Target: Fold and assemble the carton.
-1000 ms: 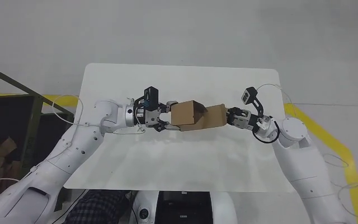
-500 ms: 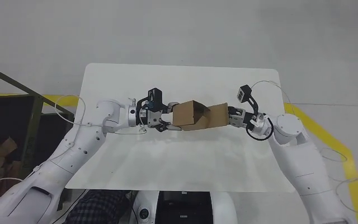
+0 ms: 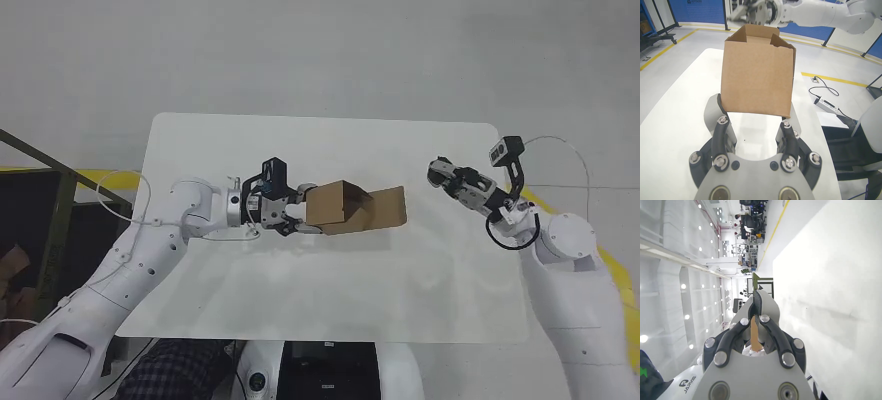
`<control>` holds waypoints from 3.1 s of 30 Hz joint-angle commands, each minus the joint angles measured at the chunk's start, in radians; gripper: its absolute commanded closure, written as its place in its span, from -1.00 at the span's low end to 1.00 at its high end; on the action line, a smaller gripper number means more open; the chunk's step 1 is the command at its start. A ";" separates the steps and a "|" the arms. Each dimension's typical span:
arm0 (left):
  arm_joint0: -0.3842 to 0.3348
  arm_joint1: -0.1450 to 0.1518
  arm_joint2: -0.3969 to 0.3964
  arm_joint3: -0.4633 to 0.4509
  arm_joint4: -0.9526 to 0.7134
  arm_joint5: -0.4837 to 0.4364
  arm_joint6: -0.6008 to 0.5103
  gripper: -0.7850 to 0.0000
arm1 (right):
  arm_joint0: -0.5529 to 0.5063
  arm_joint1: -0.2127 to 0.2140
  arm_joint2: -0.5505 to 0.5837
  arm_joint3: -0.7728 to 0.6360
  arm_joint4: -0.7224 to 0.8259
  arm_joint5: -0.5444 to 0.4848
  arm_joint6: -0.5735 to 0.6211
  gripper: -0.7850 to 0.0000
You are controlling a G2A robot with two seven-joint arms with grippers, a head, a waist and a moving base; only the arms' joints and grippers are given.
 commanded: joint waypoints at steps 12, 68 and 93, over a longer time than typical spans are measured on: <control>-0.019 -0.005 0.003 0.002 -0.022 0.000 -0.044 0.33 | -0.012 0.001 -0.134 -0.172 -0.147 0.105 0.083 1.00; -0.007 -0.017 -0.017 -0.014 0.009 0.000 -0.053 0.38 | 0.108 0.001 -0.251 -0.186 -0.259 0.255 0.102 1.00; -0.001 -0.007 -0.010 -0.019 0.025 0.000 -0.019 0.40 | 0.167 -0.009 -0.340 -0.138 -0.298 0.273 0.082 1.00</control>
